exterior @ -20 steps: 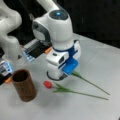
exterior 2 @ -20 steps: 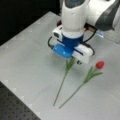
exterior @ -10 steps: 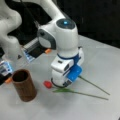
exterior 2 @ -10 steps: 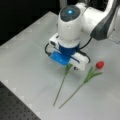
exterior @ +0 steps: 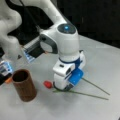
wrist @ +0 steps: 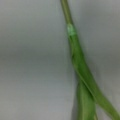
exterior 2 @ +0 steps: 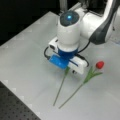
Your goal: Flower insertion into a vase
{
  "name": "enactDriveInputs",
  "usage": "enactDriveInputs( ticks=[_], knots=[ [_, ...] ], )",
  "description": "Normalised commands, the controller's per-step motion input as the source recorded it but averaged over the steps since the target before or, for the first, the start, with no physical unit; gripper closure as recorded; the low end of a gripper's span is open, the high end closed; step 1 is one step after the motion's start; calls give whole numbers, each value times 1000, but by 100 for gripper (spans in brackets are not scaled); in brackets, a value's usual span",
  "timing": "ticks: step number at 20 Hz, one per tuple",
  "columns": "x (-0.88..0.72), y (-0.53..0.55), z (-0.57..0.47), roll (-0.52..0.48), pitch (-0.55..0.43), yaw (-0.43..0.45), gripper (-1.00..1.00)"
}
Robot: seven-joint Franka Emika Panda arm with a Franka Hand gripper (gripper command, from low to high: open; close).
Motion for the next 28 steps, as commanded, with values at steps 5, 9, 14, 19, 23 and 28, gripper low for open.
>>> enactDriveInputs(
  ticks=[5,9,14,19,23,28],
  knots=[
    [197,-88,-68,-54,8,142,-100],
    [245,-28,-181,28,-58,134,-100],
    [212,-4,-157,53,-24,87,-100],
    [189,-34,-12,57,-11,29,-100],
    [195,-46,-38,84,-18,23,-100],
    [237,-62,-97,134,-12,5,-100]
  ],
)
